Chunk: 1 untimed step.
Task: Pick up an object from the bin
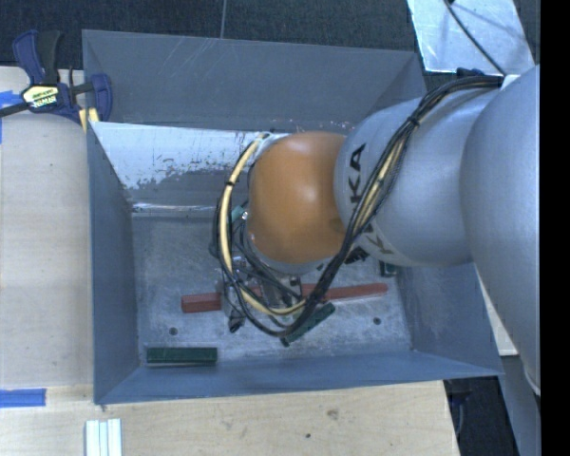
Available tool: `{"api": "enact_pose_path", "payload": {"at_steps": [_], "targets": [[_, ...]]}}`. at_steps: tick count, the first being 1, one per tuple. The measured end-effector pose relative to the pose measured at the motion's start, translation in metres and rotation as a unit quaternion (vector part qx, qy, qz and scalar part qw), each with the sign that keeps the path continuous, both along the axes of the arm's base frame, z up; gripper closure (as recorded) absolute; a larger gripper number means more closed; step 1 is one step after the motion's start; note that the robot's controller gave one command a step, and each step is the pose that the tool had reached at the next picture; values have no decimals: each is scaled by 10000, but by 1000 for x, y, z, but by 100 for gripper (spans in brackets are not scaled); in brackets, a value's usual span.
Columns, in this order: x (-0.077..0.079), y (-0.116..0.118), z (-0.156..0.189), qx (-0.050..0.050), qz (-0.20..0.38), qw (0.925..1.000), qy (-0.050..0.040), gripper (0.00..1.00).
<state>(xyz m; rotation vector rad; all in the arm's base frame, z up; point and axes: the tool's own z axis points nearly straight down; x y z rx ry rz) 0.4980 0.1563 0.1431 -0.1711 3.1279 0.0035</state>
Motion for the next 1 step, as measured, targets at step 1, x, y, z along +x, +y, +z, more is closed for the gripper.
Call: {"api": "enact_pose_path", "payload": {"at_steps": [1], "targets": [[10, -1, 103, -2, 203, 9998, -14, 100]]}}
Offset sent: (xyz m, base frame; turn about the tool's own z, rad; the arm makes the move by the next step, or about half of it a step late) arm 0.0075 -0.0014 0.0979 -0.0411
